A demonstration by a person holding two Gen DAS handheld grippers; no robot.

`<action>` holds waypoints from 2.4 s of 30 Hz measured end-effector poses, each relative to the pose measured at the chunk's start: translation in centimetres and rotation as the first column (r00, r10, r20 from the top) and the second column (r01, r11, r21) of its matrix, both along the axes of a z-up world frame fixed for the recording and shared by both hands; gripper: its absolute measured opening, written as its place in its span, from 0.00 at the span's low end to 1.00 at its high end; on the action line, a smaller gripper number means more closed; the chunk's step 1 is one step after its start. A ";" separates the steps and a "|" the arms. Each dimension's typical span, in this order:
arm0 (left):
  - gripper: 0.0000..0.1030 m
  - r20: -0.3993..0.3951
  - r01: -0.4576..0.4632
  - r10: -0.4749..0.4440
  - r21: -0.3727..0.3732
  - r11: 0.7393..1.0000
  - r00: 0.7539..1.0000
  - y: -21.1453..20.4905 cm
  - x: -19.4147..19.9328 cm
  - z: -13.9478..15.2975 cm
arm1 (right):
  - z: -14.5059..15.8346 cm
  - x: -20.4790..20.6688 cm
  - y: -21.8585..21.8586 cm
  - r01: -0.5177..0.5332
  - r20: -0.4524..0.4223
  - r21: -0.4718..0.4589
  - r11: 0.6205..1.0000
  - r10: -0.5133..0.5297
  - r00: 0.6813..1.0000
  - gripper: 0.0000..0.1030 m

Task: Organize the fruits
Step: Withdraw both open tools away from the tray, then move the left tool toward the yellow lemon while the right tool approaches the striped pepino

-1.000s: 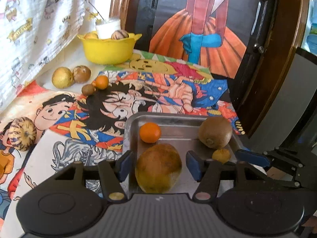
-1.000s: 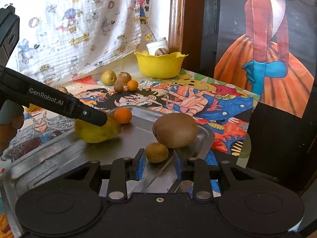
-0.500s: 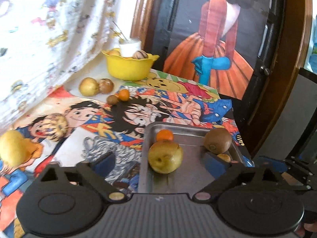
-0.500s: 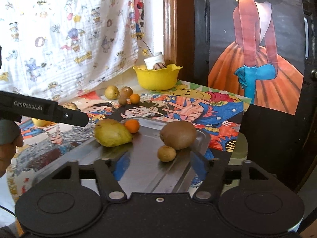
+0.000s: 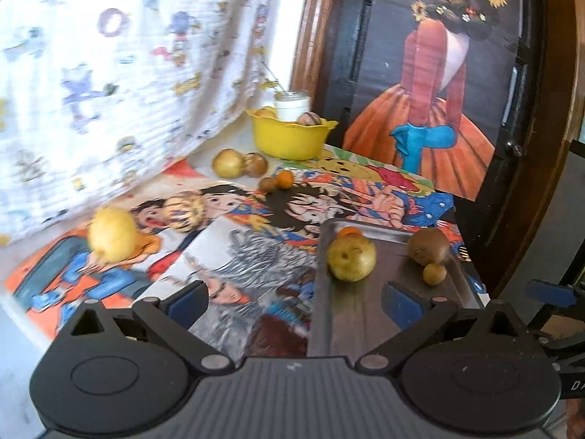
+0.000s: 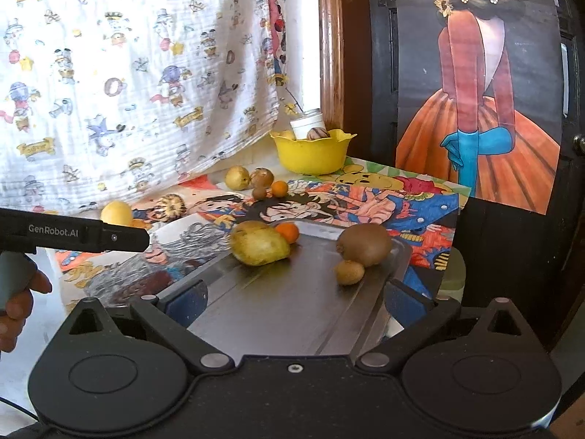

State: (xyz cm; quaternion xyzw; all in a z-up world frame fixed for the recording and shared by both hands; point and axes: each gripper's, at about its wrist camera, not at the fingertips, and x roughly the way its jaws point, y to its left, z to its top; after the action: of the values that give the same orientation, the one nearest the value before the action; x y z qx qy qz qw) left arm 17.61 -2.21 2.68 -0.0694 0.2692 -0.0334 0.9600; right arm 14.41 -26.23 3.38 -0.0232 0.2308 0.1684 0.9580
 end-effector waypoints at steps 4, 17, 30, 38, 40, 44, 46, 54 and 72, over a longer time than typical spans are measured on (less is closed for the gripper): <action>1.00 -0.010 -0.027 0.027 0.009 1.000 1.000 1.1 -1.9 -0.5 | -0.4 -1.6 1.0 0.016 -0.049 -0.035 0.999 -0.018 0.999 0.99; 1.00 -0.052 -0.078 0.080 0.027 0.997 0.995 3.6 -6.7 -2.9 | -1.6 -5.9 3.5 0.006 -0.182 -0.094 0.996 -0.023 0.983 0.99; 1.00 -0.062 -0.128 0.130 0.037 0.991 0.990 6.4 -7.6 -3.6 | -2.0 -6.0 7.0 -0.106 -0.207 -0.143 0.984 0.075 0.975 0.99; 1.00 -0.068 -0.158 0.165 0.088 0.983 0.984 9.1 -6.9 -3.1 | -1.5 -4.8 8.7 -0.159 -0.205 -0.159 0.975 0.124 0.971 0.99; 1.00 -0.067 -0.164 0.171 0.098 0.982 0.983 9.6 -6.7 -3.1 | -1.3 -4.4 9.2 -0.173 -0.201 -0.163 0.971 0.139 0.970 0.99; 1.00 -0.067 -0.171 0.180 0.115 0.979 0.981 10.4 -6.3 -3.0 | -0.6 -3.4 10.3 -0.209 -0.178 -0.167 0.964 0.179 0.968 0.99; 1.00 -0.065 -0.174 0.182 0.120 0.977 0.981 10.9 -6.1 -2.9 | -0.3 -2.7 10.8 -0.228 -0.168 -0.163 0.960 0.201 0.965 0.99; 1.00 -0.053 -0.193 0.203 0.149 0.970 0.978 12.6 -4.6 -2.3 | 1.4 1.0 13.8 -0.309 -0.117 -0.152 0.939 0.293 0.949 0.99; 1.00 -0.015 -0.154 0.160 0.203 0.967 0.987 14.8 3.3 -2.6 | -0.1 11.8 18.6 -0.394 -0.102 -0.346 0.851 0.384 0.918 0.99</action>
State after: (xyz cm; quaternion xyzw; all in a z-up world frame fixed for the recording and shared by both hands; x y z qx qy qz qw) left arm 20.90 12.63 0.04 0.0067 0.2797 0.0714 0.9574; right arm 26.23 -7.68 3.29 -0.2419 0.2620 0.3139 0.8799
